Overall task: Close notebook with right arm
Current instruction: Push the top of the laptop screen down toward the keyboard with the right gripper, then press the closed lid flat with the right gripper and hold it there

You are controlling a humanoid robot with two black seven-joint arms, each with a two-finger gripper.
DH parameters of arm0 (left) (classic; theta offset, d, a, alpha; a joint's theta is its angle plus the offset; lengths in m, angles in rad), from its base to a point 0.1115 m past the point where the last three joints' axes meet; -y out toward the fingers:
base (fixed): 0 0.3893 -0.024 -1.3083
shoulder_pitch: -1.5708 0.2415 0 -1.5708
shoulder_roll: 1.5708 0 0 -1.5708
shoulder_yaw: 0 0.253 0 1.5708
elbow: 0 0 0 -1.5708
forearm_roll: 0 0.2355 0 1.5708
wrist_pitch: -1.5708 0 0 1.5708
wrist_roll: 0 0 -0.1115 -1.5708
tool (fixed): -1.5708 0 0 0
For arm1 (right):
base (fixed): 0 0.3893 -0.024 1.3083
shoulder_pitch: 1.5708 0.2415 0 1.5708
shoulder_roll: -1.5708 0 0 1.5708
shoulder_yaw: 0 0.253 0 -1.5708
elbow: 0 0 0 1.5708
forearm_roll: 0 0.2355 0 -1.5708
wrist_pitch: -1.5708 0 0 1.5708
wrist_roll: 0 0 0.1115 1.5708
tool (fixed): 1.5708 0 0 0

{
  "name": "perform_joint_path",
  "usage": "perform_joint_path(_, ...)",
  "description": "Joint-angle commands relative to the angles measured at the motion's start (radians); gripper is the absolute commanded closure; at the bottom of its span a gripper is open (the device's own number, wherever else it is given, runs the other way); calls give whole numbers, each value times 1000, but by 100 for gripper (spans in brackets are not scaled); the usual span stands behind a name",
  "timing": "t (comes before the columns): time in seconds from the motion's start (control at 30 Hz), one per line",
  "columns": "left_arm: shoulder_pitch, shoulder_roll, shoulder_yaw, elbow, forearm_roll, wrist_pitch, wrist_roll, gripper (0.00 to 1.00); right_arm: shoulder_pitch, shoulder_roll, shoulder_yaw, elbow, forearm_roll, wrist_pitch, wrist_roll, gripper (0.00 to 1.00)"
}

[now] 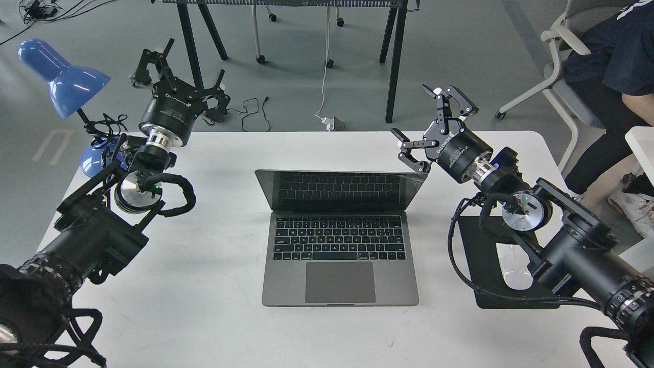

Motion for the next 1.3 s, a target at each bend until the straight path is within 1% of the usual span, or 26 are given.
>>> perform_joint_path(0.0,1,0,0,-1,0,0,0,0,-44,-30,-34,58,-3,2,0,0)
perform_joint_path(0.13,1,0,0,-1,0,0,0,0,-83,-72,-90,126,-37,5,2,0)
perform_joint_path(0.23,1,0,0,-3,0,0,0,0,-107,-72,-113,150,-127,7,3,0)
perform_joint_path(0.37,2,0,0,-4,0,0,0,0,-124,-64,-149,153,-267,7,5,0)
perform_joint_path(0.53,2,1,0,-6,-2,0,0,0,-124,-59,-225,152,-356,5,6,0)
perform_joint_path(0.7,2,1,0,-6,0,0,0,0,-123,-61,-300,152,-518,3,6,0)
perform_joint_path(0.93,2,1,0,-6,0,0,0,0,-124,-61,-333,146,-655,-9,6,0)
perform_joint_path(1.27,2,1,2,-8,0,0,0,0,-126,-73,-314,150,-666,-16,12,0)
